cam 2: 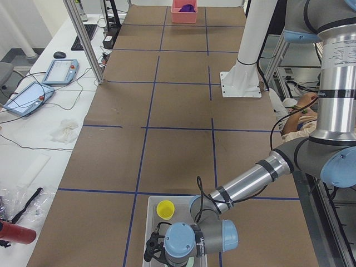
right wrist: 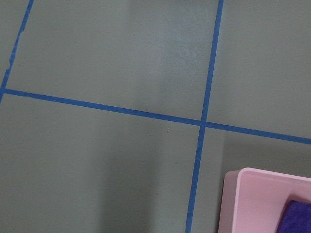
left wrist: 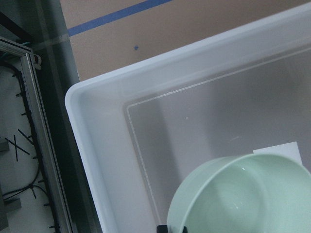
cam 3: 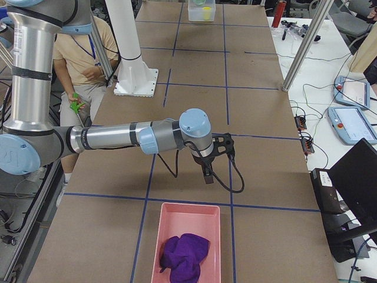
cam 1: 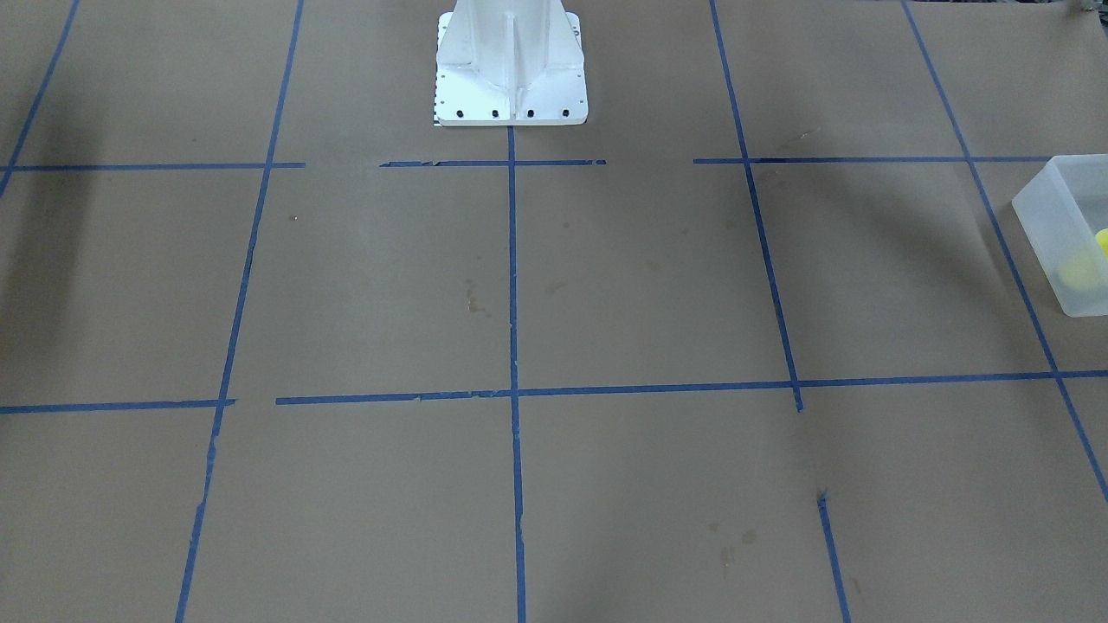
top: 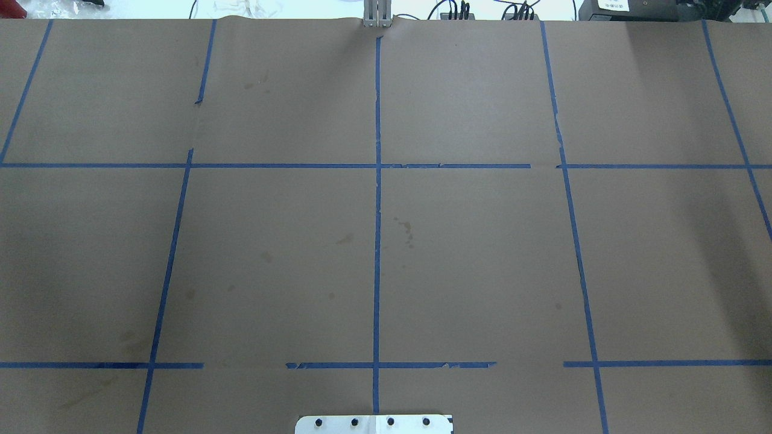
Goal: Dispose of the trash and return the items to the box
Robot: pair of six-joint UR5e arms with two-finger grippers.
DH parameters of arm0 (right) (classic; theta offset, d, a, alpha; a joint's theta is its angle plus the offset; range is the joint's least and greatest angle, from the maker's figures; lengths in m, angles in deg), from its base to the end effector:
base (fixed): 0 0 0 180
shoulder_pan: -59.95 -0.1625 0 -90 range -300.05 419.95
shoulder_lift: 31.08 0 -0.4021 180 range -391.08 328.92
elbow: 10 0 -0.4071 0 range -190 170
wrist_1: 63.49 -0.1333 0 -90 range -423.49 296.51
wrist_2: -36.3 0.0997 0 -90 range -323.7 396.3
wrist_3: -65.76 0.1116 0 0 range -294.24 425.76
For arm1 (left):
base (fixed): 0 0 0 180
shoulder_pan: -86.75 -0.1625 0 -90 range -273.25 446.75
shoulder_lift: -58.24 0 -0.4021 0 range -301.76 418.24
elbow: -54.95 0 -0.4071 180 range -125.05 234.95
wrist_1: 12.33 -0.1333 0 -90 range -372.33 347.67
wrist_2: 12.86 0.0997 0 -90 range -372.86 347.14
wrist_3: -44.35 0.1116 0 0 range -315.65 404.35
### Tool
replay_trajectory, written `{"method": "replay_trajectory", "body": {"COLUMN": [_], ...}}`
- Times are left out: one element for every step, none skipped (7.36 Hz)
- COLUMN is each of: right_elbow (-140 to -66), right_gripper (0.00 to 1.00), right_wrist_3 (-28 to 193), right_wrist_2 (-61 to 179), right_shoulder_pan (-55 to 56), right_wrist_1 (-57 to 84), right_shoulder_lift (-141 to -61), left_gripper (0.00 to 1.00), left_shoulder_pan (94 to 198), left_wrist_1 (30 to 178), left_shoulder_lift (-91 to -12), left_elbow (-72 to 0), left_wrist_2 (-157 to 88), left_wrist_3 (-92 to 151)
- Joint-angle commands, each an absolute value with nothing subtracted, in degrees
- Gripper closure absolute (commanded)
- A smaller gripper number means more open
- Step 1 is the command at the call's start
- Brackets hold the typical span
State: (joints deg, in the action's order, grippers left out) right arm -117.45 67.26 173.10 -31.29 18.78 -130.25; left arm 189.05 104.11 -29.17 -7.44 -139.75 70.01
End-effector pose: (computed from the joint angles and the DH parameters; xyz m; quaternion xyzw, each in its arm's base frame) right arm 0.0618 -0.4544 0.5468 0.1269 -0.3936 -0.0336 0.9099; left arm -0.1558 -0.4034 0.8646 0.0734 0.3092 0.1000 0.9429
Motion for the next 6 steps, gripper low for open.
{"method": "replay_trajectory", "body": {"right_elbow": [-119.0,-120.1,-120.9,-121.6,-121.6,-121.6], "right_gripper": [0.0,0.0,0.0,0.0,0.0,0.0], "right_wrist_3": [67.3,67.6,68.6,68.7,68.7,68.8], "right_wrist_2": [173.2,173.3,173.4,173.4,173.5,173.5], "right_shoulder_pan": [-31.3,-31.3,-31.3,-31.2,-30.9,-30.1], "right_wrist_1": [18.9,19.0,19.0,19.0,19.0,19.0], "right_shoulder_lift": [-131.2,-131.9,-132.5,-133.1,-133.2,-133.2], "left_gripper": [0.0,0.0,0.0,0.0,0.0,0.0], "left_shoulder_pan": [189.1,188.9,185.6,180.6,177.2,173.9], "left_wrist_1": [103.8,102.8,102.7,102.5,102.3,99.1], "left_shoulder_lift": [-29.2,-28.9,-28.9,-28.9,-28.9,-29.2], "left_elbow": [-14.9,-21.3,-25.0,-31.2,-36.8,-42.0], "left_wrist_2": [-141.3,-142.1,-146.2,-147.8,-148.1,-148.1], "left_wrist_3": [62.0,56.5,51.9,45.1,37.7,32.2]}}
